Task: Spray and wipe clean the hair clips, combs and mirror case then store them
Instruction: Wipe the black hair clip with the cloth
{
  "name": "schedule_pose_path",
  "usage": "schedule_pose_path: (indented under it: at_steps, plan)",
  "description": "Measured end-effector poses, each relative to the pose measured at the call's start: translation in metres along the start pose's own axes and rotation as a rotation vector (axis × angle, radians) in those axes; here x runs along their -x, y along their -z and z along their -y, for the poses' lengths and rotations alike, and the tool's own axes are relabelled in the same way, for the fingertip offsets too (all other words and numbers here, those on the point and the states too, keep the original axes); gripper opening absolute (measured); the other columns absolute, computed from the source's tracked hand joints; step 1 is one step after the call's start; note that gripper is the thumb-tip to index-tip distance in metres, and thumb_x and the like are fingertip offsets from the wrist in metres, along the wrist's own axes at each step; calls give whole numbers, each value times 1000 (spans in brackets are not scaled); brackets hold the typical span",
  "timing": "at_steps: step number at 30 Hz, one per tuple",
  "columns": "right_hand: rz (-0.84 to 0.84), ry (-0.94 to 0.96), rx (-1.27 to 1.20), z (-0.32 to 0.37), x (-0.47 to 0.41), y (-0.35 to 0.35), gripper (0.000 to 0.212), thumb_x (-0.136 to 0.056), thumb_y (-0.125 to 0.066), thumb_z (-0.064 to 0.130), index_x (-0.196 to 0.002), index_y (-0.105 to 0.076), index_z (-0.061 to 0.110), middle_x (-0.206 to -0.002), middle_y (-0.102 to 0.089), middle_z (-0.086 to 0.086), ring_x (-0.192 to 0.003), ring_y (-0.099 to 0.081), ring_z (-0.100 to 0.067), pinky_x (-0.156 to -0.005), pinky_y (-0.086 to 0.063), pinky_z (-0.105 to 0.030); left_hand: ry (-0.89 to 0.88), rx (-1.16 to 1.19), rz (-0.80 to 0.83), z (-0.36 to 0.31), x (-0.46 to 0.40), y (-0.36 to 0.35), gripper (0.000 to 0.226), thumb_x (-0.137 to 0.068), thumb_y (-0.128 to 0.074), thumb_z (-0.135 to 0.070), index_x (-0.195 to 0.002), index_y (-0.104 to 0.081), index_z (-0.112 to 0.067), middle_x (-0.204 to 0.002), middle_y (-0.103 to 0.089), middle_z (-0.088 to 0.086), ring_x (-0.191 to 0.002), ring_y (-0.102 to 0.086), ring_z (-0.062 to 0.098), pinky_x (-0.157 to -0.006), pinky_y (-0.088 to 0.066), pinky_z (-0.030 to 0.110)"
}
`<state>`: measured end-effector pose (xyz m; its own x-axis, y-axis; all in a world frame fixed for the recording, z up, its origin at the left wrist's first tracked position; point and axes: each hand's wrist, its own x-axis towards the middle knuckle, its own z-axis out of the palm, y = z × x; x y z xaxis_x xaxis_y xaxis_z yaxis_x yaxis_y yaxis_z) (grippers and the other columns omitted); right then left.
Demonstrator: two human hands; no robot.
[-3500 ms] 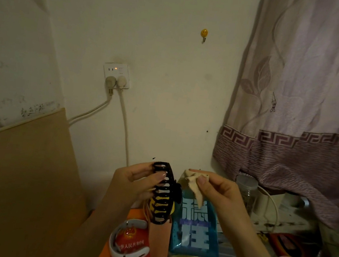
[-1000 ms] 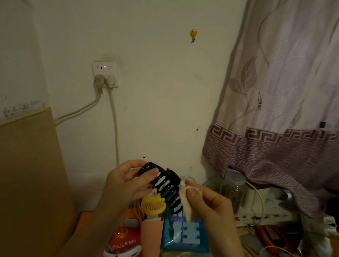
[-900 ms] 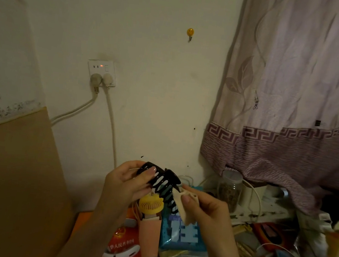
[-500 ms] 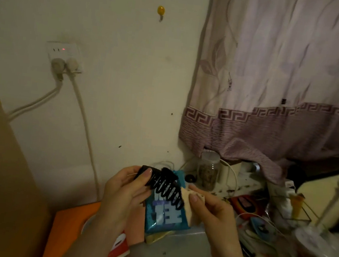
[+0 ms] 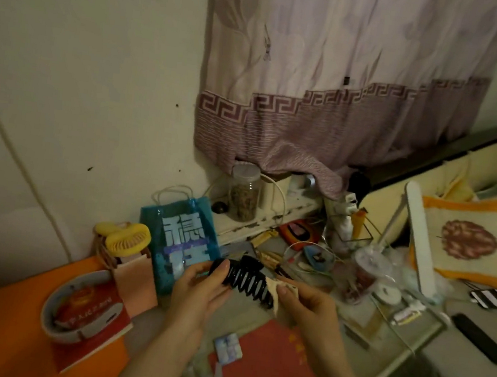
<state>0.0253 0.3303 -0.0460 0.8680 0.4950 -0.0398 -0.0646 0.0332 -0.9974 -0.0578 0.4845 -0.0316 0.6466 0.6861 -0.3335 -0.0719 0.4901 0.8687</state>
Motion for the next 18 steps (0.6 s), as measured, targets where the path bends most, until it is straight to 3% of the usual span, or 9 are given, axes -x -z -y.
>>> schedule_pose_path:
  at_steps: [2,4,7,10,14,18]
  plan:
    - [-14,-36,3,-9,-8,14,17,-91,-60,12,-88,-75,5,-50,-57,-2,-41,-46,-8,-42,-36,-20,53,15,-21,15,-9,-10,25,-83,-70,-10,-104,-61,-2,-101,-71,16,-86,-70,23,-67,-54,28]
    - [-10,-68,10,-17,-19,27,16,-91,-61,12,-85,-75,7,-49,-56,3,-40,-45,-7,-42,-36,-20,93,22,-32,29,-18,-20,29,-82,-71,-11,-108,-60,-1,-99,-71,15,-84,-70,22,-66,-53,28]
    - [13,-99,32,-32,-40,50,27,-91,-61,8,-68,-74,11,-47,-53,-5,-40,-46,-13,-41,-37,-21,120,32,-87,54,-31,-38,33,-80,-73,-14,-108,-59,-3,-98,-71,14,-83,-71,21,-63,-52,25]
    - [27,-150,84,-48,-67,77,25,-89,-63,6,-77,-64,-16,-55,-49,-26,-53,-49,-18,-44,-42,-18,152,57,-172,80,-46,-61,28,-77,-74,-11,-99,-59,-5,-99,-69,17,-85,-69,24,-64,-51,27]
    - [109,-257,135,-69,-105,119,25,-88,-64,3,-78,-63,-20,-53,-57,-13,-45,-53,-13,-49,-42,-20,244,111,-293,115,-58,-99,22,-79,-72,-8,-95,-58,-6,-98,-68,21,-82,-68,27,-64,-52,31]
    - [196,-333,235,-83,-136,157,18,-88,-64,3,-73,-71,-3,-56,-56,-19,-49,-49,-13,-50,-39,-19,259,33,-351,152,-62,-133,29,-85,-70,-15,-109,-61,-2,-96,-69,18,-80,-67,27,-54,-55,26]
